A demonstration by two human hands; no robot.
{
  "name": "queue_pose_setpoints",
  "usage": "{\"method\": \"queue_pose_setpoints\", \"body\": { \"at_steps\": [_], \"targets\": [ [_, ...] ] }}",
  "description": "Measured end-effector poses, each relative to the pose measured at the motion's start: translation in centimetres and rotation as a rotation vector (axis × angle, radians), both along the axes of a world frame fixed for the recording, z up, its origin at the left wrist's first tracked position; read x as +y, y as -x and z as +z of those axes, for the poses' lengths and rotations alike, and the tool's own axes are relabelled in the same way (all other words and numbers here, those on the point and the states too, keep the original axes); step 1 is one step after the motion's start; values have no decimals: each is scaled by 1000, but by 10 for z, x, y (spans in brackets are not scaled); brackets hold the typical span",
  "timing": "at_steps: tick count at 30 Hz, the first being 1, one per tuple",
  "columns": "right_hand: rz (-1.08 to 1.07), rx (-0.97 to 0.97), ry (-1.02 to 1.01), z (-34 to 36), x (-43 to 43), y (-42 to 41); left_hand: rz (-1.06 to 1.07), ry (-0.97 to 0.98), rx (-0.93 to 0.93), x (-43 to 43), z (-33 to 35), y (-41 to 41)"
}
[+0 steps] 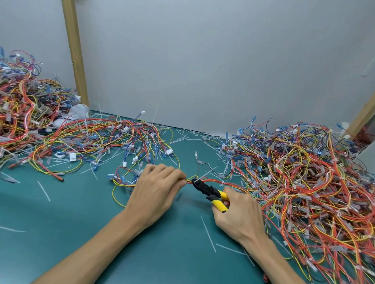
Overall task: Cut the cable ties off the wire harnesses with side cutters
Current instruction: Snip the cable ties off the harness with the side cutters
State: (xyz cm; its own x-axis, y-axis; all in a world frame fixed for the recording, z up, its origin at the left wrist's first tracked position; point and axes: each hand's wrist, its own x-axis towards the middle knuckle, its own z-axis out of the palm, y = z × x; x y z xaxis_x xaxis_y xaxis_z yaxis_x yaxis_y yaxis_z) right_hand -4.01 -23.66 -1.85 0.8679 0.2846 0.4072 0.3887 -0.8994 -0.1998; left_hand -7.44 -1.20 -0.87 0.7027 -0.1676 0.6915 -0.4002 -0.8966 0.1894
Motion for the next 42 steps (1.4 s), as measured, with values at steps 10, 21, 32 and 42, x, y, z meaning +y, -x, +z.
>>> {"method": "queue_pose_setpoints", "body": {
  "at_steps": [10,21,32,42],
  "targets": [
    [20,-52,20,3,0,2,-16,111,66,-3,-1,2],
    [38,-75,23,1,0,1,-14,117,37,-1,-4,0],
    [25,-63,20,0,0,2,-19,117,50,0,-4,0],
    [13,-41,22,2,1,3,-15,118,48,-1,-2,0]
  ]
}}
